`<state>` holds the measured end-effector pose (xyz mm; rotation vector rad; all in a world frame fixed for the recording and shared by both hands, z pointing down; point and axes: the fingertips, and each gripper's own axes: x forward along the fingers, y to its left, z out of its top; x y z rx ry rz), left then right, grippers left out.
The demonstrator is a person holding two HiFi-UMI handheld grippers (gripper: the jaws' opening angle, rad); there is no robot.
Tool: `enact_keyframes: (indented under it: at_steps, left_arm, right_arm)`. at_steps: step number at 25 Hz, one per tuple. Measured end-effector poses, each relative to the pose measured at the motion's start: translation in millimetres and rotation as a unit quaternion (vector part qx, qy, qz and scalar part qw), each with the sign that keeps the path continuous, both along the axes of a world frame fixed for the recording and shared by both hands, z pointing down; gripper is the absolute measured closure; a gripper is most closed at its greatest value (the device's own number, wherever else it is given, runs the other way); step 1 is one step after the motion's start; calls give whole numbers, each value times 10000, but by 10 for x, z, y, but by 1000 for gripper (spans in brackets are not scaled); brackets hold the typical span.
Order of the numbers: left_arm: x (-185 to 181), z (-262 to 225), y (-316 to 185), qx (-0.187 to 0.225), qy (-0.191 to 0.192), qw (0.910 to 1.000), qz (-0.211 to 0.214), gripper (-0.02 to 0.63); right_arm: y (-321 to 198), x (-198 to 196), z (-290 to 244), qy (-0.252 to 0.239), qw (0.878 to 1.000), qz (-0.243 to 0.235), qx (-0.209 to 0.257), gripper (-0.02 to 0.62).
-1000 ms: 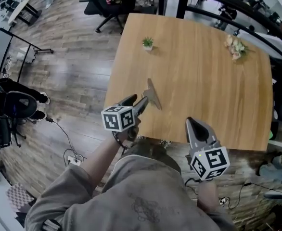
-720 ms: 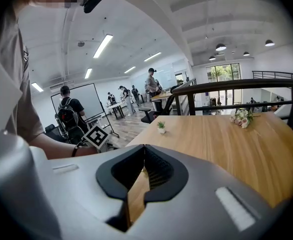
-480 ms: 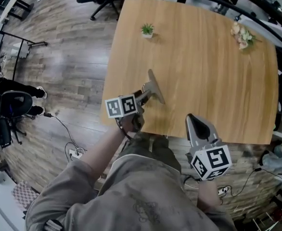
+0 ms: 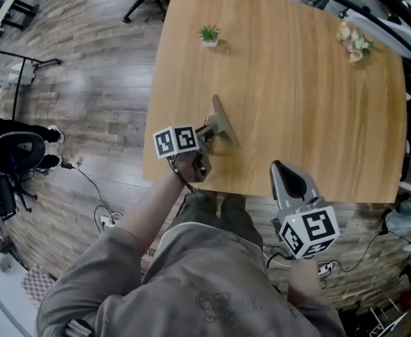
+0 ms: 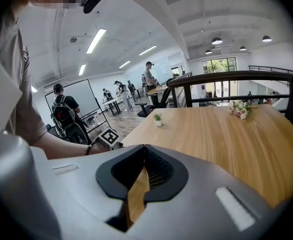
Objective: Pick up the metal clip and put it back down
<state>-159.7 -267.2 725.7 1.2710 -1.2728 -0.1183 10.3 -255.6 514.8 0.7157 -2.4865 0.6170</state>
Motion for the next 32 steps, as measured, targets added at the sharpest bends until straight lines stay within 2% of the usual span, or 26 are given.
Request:
enact_keyframes:
  at_steps: [4,10,14,19,24,32]
  left_arm:
    - [59,-34,-71,106,333,9994,-53,584]
    - [89,-111,-77,121,368,9992,-62,601]
    - [77,-311,-83,274,440,9986,-76,601]
    - [87,-793,-60,662,588,9960,-143,601]
    - [97,-1446,-46,1095,975,9888,-295,601]
    - [167,-2426,-28,1857,1136,9760,-65,601]
  right_arm:
    - [8,-12,-15,43,10000,-45,28,584]
    - [8,45,-71,74,9999,-56,101,584]
    - [-55,83,-187,24,9997,-18,241,584]
    - [-38,157,-384,-28,9990,3,447,584]
    - [-12,199,-681,-122,9974,84,705,584]
    - [30,238,-1097,-250,9939,199,1059,584]
